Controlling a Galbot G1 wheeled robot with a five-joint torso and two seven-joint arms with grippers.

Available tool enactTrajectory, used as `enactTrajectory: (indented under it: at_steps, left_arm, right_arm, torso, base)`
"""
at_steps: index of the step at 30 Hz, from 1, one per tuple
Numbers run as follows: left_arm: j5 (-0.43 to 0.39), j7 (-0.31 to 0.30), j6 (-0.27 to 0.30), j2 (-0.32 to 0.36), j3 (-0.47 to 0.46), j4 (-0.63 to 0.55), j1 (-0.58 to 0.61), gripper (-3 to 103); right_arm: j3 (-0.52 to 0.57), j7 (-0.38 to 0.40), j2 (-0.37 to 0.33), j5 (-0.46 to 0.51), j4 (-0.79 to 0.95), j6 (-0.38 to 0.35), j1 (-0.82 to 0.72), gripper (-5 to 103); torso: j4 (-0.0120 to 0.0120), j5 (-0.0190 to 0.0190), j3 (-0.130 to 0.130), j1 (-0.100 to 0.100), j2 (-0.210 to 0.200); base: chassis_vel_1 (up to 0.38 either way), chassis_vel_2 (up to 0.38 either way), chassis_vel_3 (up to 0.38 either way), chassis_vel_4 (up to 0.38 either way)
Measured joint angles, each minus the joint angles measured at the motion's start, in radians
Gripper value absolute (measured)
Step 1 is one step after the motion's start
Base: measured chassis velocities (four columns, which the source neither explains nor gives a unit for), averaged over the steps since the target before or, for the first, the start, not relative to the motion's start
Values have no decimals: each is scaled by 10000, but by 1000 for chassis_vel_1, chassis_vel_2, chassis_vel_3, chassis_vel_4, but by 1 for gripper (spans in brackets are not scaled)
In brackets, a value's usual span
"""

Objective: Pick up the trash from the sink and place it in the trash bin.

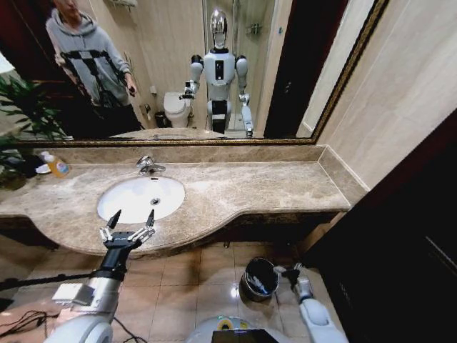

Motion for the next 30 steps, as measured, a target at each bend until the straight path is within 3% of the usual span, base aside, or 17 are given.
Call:
enactTrajectory:
  at_steps: [1, 6, 15, 22, 30]
  left_arm:
    - [0, 0, 0, 0, 0, 0, 0, 100]
    - [0, 1, 0, 0, 0, 0, 0, 100]
    - [0, 0, 0, 0, 0, 0, 0, 100]
    - [0, 0, 0, 0, 0, 0, 0, 100]
    - [0, 1, 0, 0, 0, 0, 0, 100]
  right_arm:
    - [0, 0, 0, 0, 0, 0, 0, 100]
    - [507, 222, 345, 431, 3211, -194, -1467, 100]
    - [976, 141, 1029, 504, 6411, -349, -2881, 100]
    - [865, 140, 1409, 285, 8302, -592, -3459, 100]
    - [507, -78, 1567, -475, 9279, -946, -3558, 100]
  torso:
    - [0, 0, 0, 0, 0]
    - [-1, 1, 0, 0, 0]
    - [-1, 2, 0, 0, 0]
    - [0, 1, 0, 0, 0]
    - [0, 1, 0, 0, -1]
  base:
    - [0, 0, 0, 0]
    - [0, 0, 0, 0]
    - [0, 0, 0, 0]
    - [0, 0, 0, 0]
    - [0, 0, 0, 0]
